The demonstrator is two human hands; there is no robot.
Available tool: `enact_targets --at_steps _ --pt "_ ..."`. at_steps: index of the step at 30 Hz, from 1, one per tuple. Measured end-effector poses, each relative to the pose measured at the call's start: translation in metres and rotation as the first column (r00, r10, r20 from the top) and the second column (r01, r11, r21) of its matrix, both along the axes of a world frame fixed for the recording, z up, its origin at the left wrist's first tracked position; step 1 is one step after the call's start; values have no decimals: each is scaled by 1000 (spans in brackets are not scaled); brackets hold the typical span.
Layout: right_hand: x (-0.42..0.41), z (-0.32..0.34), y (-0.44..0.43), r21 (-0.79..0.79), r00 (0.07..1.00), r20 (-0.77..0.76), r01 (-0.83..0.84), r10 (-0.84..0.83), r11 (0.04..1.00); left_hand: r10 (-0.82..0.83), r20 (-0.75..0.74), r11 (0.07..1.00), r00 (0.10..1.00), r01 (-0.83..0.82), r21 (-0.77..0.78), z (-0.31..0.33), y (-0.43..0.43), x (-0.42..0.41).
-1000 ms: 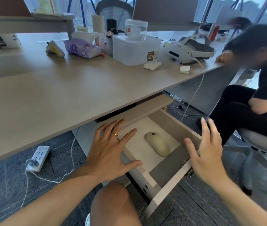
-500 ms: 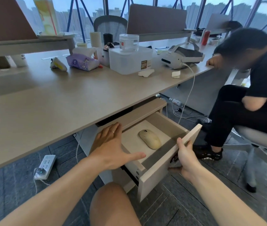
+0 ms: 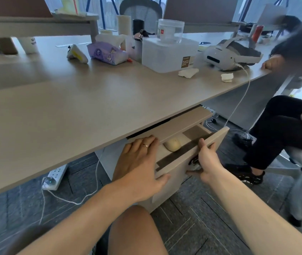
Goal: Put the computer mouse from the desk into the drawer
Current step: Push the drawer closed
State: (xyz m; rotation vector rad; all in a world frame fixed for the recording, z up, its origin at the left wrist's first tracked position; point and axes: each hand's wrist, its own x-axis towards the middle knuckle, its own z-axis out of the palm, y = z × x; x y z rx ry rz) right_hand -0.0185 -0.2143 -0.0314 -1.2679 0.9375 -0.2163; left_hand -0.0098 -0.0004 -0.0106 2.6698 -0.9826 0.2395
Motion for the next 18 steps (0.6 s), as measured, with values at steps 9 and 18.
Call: enact_targets --at_steps 9,18 --pt "6 -7 33 139 993 96 -81 68 987 40 125 999 991 -37 -25 -17 -3 6" --pt "28 -16 45 178 974 210 -126 87 976 40 88 996 995 -32 -89 -20 0 14"
